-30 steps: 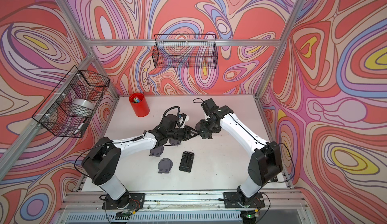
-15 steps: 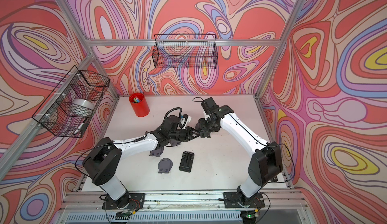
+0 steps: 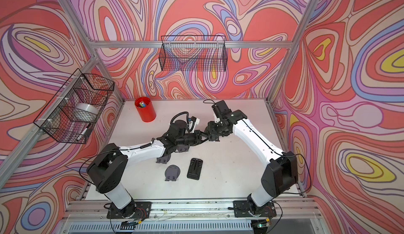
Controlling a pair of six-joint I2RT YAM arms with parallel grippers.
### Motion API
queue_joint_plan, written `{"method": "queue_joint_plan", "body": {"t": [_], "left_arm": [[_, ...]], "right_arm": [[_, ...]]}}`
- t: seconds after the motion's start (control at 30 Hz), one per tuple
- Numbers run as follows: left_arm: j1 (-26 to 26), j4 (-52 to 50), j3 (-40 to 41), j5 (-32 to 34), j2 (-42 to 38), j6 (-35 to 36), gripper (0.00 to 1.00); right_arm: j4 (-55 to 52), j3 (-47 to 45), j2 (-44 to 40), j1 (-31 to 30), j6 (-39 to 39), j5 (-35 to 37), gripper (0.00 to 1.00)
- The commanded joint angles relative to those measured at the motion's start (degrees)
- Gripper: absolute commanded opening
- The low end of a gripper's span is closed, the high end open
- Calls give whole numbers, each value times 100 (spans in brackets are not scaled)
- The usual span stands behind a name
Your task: Open the phone stand
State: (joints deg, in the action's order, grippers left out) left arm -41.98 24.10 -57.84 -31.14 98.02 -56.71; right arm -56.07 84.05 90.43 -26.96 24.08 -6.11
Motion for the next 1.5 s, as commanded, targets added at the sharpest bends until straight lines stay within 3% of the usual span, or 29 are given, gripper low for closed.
{"method": "queue_joint_plan", "body": {"t": [0.0, 0.07, 0.37, 0.7, 1.23, 1.47], "left_arm": [[-25, 570, -78, 244, -2, 104, 7], [-30, 640, -60, 200, 13, 161, 0], [-30, -348, -21, 462, -161, 1252, 0], [-30, -1620, 8, 1402, -485, 2686, 0], [-28, -2137, 63, 2646, -586, 3750, 0], [-30, -2037, 95, 2668, -565, 3712, 0]], "right_arm": [[-147, -95, -137, -98, 22, -488, 17], [-221, -65, -140, -98, -1, -486, 16], [-746, 237, -15, -94, -247, -523, 15], [-1402, 635, 54, -94, -458, -693, 14], [-2184, 1159, 282, -97, -798, -1125, 13], [-2273, 1253, 309, -90, -817, -1041, 12]]}}
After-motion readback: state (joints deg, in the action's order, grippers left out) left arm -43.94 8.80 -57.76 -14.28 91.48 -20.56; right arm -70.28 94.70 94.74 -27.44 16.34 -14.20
